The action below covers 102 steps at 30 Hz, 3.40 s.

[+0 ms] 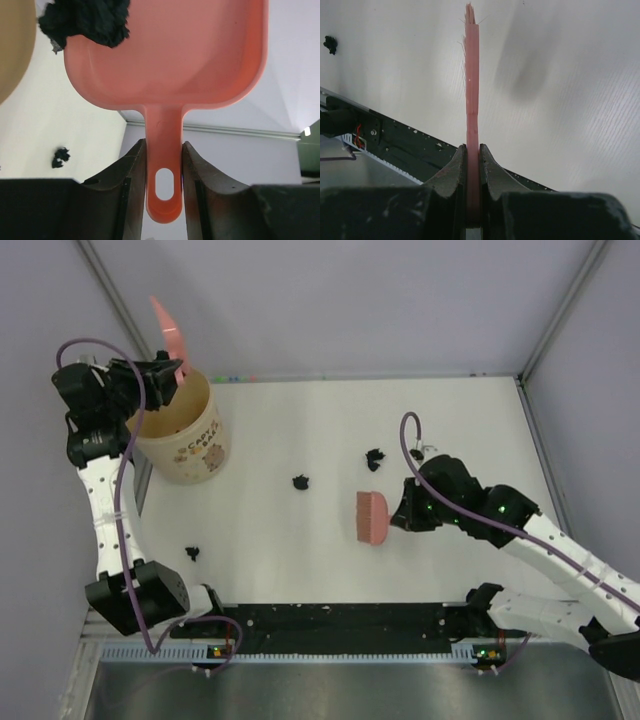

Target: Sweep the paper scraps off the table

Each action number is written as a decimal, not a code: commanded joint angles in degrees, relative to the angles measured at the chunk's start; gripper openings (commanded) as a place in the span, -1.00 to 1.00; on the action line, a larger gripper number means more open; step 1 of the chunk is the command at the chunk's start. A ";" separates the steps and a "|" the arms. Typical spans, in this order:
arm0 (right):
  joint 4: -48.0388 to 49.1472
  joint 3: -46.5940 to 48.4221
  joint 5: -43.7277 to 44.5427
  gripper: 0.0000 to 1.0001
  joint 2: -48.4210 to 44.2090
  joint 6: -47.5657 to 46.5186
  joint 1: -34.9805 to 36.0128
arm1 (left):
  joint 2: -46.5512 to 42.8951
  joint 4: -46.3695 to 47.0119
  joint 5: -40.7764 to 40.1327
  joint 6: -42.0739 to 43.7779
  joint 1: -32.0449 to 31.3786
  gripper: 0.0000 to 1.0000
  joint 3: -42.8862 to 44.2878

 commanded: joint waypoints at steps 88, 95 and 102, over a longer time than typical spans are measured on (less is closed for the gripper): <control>8.68 24.32 -17.03 -1.00 13.96 -9.49 -27.14 | -19.01 -45.41 -44.96 42.22 -51.66 -1.00 -10.18; 17.28 20.55 -17.63 -1.00 16.60 -9.85 -27.05 | -18.22 -47.60 -48.38 42.30 -54.91 -1.00 -13.44; 24.58 20.98 -20.89 -1.00 22.84 -9.94 -27.05 | -20.15 -48.75 -49.09 38.53 -57.28 -1.00 -18.08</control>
